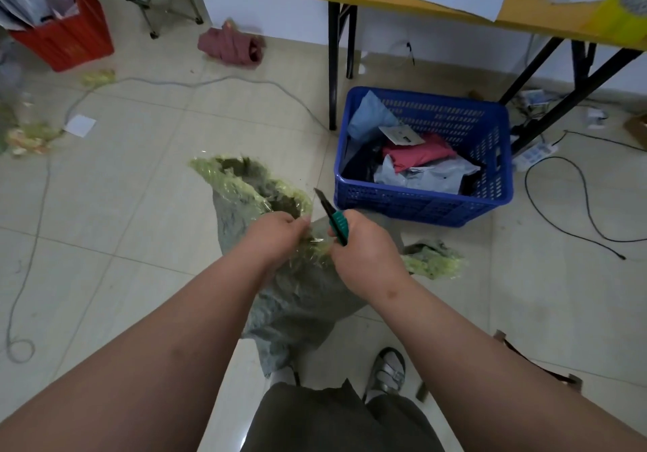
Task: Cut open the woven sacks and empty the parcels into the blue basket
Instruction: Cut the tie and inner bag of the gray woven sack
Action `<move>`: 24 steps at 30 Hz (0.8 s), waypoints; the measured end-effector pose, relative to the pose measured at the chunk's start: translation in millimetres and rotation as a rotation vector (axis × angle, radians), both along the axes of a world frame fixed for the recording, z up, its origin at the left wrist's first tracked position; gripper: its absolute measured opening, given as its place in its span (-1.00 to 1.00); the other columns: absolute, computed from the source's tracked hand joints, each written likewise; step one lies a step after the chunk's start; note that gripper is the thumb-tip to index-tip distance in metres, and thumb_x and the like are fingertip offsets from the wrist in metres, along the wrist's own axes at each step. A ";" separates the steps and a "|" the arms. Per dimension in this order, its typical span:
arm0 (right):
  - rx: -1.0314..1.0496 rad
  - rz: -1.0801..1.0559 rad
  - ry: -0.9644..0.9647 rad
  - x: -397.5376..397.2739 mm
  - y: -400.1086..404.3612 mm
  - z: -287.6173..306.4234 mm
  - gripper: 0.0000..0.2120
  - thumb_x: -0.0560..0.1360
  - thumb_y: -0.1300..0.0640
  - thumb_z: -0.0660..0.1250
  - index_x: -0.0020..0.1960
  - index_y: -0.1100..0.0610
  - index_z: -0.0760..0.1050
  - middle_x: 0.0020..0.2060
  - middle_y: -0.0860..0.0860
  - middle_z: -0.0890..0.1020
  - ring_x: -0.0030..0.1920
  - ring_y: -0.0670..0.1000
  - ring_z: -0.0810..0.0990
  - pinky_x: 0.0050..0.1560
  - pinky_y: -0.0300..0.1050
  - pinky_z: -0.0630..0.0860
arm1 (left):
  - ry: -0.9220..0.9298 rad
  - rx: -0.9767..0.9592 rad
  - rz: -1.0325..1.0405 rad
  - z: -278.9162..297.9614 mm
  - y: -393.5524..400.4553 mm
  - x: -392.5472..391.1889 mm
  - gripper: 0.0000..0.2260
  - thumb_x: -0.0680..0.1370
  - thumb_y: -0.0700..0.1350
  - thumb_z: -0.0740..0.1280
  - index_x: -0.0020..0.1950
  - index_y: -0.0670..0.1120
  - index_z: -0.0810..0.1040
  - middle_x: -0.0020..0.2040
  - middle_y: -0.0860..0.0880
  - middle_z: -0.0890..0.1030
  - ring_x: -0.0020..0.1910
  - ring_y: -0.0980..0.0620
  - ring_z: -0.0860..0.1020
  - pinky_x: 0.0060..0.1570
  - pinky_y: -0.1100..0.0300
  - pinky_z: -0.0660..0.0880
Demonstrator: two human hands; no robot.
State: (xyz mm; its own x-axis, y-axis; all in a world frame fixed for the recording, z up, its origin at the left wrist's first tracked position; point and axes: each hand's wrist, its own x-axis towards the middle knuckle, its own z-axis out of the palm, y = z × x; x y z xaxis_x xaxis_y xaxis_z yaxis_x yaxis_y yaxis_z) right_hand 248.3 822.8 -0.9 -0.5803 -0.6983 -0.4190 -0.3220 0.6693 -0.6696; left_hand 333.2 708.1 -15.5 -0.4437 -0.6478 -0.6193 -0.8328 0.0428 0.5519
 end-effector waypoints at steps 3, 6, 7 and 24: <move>0.052 0.067 -0.072 -9.0 8.2 4.5 -0.75 0.56 0.09 0.29 0.18 -0.01 0.29 -0.05 -0.02 0.54 -0.08 0.04 0.57 -0.12 -0.04 0.53 | 0.090 -0.024 0.101 -7.3 3.9 4.3 -0.69 0.62 0.04 0.18 -0.17 -0.16 0.49 -0.23 -0.14 0.53 -0.25 -0.09 0.47 -0.21 0.06 0.39; 0.128 0.114 -0.046 -25.1 22.1 10.5 -0.74 0.54 0.10 0.23 0.12 -0.03 0.17 -0.04 -0.01 0.44 -0.18 0.02 0.51 -0.20 -0.05 0.42 | 0.121 -0.125 0.137 -6.8 7.6 7.4 -0.67 0.65 0.04 0.13 -0.10 -0.20 0.46 -0.24 -0.10 0.49 -0.26 -0.06 0.44 -0.24 0.08 0.35; 0.145 0.154 -0.025 -29.2 26.8 12.5 -0.78 0.54 0.12 0.21 0.10 -0.02 0.18 0.00 0.01 0.42 -0.20 0.02 0.48 -0.22 -0.04 0.38 | 0.133 -0.145 0.142 -6.9 7.9 8.7 -0.67 0.65 0.04 0.12 -0.11 -0.20 0.44 -0.26 -0.09 0.46 -0.28 -0.04 0.41 -0.27 0.09 0.32; 0.291 0.652 0.340 -9.5 10.9 19.6 -0.63 0.48 0.33 0.13 0.25 0.07 0.36 -0.28 0.01 0.39 -0.23 0.13 0.48 -0.29 0.01 0.44 | 0.117 -0.507 0.031 -5.7 14.1 3.7 -0.64 0.65 -0.06 0.15 -0.35 -0.01 0.24 -0.44 -0.01 0.37 -0.45 0.06 0.33 -0.47 0.13 0.12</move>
State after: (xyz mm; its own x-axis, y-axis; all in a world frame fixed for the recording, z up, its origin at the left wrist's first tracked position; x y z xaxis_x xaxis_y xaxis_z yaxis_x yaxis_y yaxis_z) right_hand 238.9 833.7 18.7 -0.2204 -0.8311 -0.5107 -0.8652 0.4083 -0.2910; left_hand 336.9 722.2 -21.2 -0.4675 -0.8671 -0.1719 -0.7716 0.3054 0.5580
